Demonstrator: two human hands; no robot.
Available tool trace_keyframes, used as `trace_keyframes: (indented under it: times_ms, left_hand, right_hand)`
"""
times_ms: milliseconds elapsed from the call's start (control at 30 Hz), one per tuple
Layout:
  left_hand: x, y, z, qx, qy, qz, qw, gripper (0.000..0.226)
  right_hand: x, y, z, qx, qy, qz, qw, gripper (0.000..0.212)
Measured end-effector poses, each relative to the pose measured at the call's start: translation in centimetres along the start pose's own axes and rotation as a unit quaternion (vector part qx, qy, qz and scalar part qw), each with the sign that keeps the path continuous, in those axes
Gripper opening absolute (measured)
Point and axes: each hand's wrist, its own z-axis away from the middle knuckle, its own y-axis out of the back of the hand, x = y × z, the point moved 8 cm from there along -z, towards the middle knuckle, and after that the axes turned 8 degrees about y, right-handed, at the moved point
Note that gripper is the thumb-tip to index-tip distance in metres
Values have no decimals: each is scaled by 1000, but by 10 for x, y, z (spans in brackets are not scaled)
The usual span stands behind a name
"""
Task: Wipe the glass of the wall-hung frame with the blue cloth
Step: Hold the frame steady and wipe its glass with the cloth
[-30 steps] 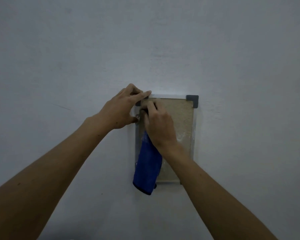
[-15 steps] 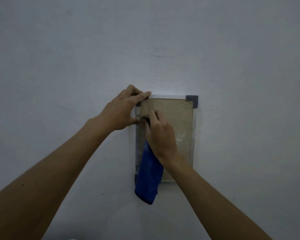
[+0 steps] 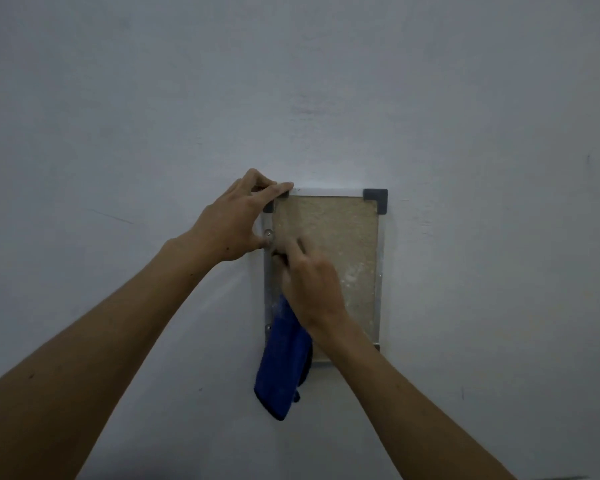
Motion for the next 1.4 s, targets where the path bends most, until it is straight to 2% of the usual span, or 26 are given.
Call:
trace_keyframes:
  times_ms: [67,133,233,300,433,467,600,633,767,933,1000,1067,1133,1300,1400]
  left_hand:
    - [-1,0,0,3,6,3,1000,94]
    - [-1,-1,-1,0,8,1,1000,95]
    - [-2,0,-1,0,5,0,1000,96]
    - [-1,0,-1,2,4,2,1000,94]
    - [0,-1,0,4,7,-7,1000,94]
    - [0,-1,0,4,6,-6,1000,94]
    - [2,1,0,11,0,0,1000,93]
    - [2,1,0,12,-2,1,1000,93]
    - [2,0,1,12,0,0,1000,92]
    - [1,1,1,7,8,-3,1000,94]
    - [1,1,1,6,12,-7,1000,95]
    - [2,-1,1,3,14,-10,1000,95]
    - [2,-1,0,-1,17,-9,1000,96]
    - [2,0,0,-4,18,-14,1000,95]
    - [2,0,1,-1,20,-15,1000,95]
  right_hand:
    - [21,10,1,59,-87,-12,994,11]
    - [21,10,4,80,-122,-8,989,11]
    - [-9,-8,5,29,-47,12,998,11]
    - [-2,-5,8,29,-55,1,998,13]
    - [38,23,20,150,-182,-20,972,11]
    - [33,22,19,147,-177,-18,973,12]
    - [4,-1,16,51,-71,1,996,14]
    - [10,2,16,54,-83,0,995,15]
    - [39,25,25,148,-203,-4,968,14]
    - [7,2,14,55,-101,0,993,14]
    - [20,12,14,72,-124,-9,990,15]
    - [43,26,22,114,-192,-7,975,17]
    - [48,29,25,120,-228,3,966,19]
    - [13,7,10,35,-110,1,993,17]
    - [40,27,19,82,-167,-9,983,17]
